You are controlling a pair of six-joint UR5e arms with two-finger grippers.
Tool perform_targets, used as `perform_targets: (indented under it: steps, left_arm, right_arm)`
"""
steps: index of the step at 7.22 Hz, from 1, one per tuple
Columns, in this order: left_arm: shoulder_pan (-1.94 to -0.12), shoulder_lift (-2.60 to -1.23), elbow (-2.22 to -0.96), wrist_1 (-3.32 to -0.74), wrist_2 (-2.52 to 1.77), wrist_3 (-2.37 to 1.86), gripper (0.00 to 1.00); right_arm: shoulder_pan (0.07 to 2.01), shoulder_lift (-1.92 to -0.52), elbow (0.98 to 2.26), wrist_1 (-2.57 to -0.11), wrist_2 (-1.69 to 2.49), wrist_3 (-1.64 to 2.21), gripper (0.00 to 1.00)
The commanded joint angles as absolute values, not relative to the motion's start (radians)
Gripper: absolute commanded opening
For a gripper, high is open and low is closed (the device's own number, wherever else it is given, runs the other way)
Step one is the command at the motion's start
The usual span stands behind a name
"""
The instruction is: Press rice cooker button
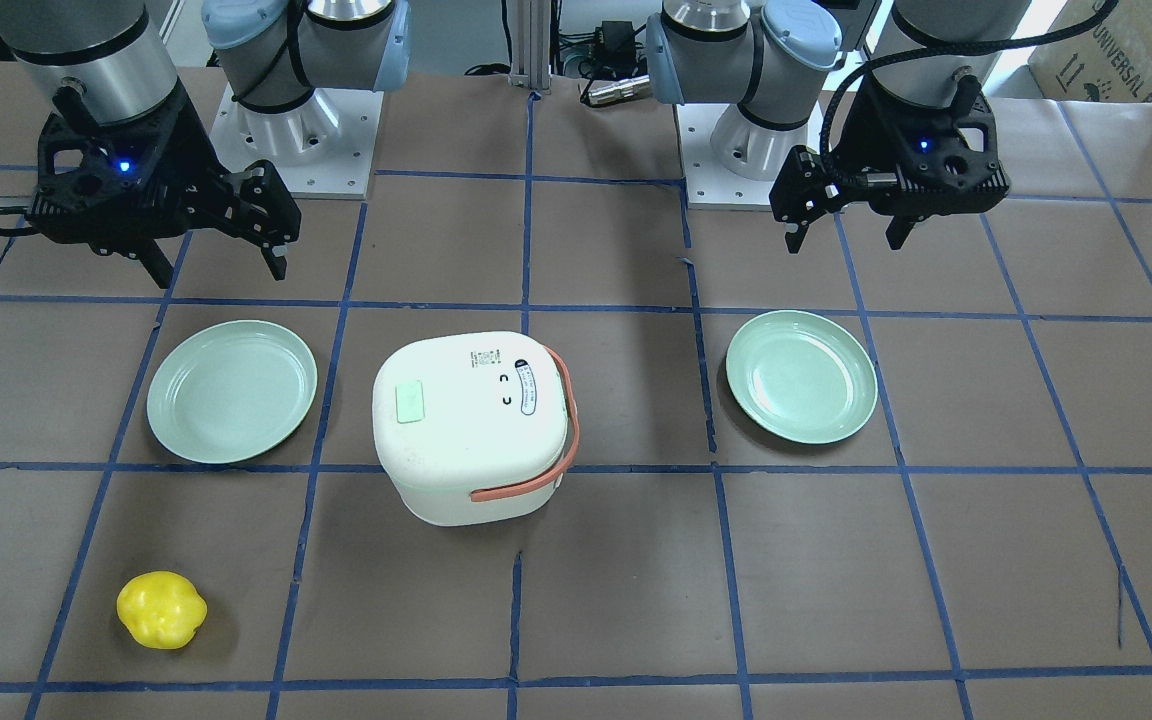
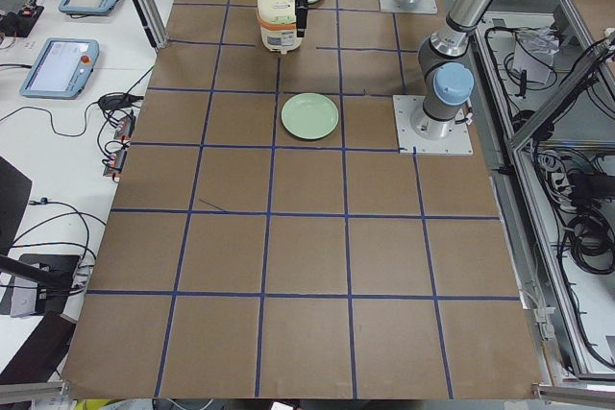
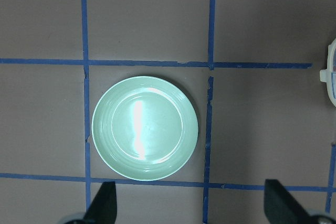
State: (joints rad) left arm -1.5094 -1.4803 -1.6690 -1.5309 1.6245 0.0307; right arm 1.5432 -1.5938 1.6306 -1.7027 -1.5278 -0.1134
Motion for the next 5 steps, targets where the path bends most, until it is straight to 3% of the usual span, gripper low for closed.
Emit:
perform_targets:
  steps: [1, 5]
  left_arm:
    - [-1.509, -1.48, -1.669, -1.531, 1.624, 0.031, 1.0]
    - [-1.509, -1.48, -1.669, -1.531, 1.624, 0.031, 1.0]
  right_arm:
    - [1.545, -1.594, 1.631, -1.703, -1.528, -0.114, 1.0]
    - [1.545, -1.592, 1.631, -1.704, -1.523, -0.112, 0.97]
